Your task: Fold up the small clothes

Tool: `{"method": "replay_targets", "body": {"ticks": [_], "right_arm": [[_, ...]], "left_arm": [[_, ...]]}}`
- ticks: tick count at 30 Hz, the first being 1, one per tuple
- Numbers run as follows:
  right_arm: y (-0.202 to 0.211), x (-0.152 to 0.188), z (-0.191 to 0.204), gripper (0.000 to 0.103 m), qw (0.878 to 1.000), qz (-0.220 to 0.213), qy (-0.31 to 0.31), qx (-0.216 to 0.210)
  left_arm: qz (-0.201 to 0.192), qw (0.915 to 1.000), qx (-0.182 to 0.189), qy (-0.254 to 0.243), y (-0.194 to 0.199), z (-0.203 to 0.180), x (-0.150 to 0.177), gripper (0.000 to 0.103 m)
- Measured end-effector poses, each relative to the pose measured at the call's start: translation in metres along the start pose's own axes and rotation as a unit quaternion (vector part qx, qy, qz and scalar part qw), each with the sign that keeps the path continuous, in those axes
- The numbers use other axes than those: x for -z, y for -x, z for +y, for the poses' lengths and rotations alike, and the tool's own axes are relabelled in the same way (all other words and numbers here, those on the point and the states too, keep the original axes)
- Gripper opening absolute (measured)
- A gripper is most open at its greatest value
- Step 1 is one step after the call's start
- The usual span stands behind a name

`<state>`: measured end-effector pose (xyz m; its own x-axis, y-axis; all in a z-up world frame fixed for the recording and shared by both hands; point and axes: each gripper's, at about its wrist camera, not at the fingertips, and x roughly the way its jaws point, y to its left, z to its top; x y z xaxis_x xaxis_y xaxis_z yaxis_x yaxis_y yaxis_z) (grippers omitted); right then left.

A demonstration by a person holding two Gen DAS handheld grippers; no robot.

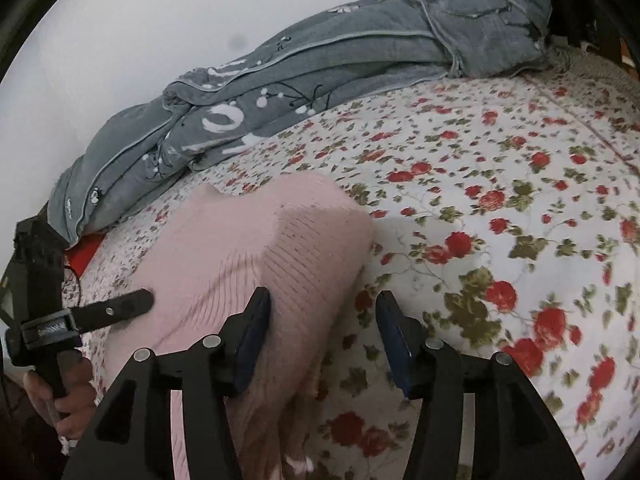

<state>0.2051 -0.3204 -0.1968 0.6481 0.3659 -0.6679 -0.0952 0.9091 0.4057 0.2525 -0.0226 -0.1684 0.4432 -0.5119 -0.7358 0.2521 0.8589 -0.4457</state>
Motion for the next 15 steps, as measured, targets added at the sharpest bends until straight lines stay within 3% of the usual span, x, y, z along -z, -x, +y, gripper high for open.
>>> {"method": "replay_targets", "body": {"ticks": [11,15], "right_arm": [[-0.03,-0.016,-0.004,0.055,0.995,0.053,-0.041,-0.074],[-0.036,-0.02,0.004,0.057,0.994,0.066,-0.037,-0.078]], "left_arm": [[-0.012,0.9999,-0.009,-0.008,0.001,-0.005,-0.006,0.047],[-0.021,0.9995,-0.017,-0.018,0.007,-0.011,-0.007,0.042]]}}
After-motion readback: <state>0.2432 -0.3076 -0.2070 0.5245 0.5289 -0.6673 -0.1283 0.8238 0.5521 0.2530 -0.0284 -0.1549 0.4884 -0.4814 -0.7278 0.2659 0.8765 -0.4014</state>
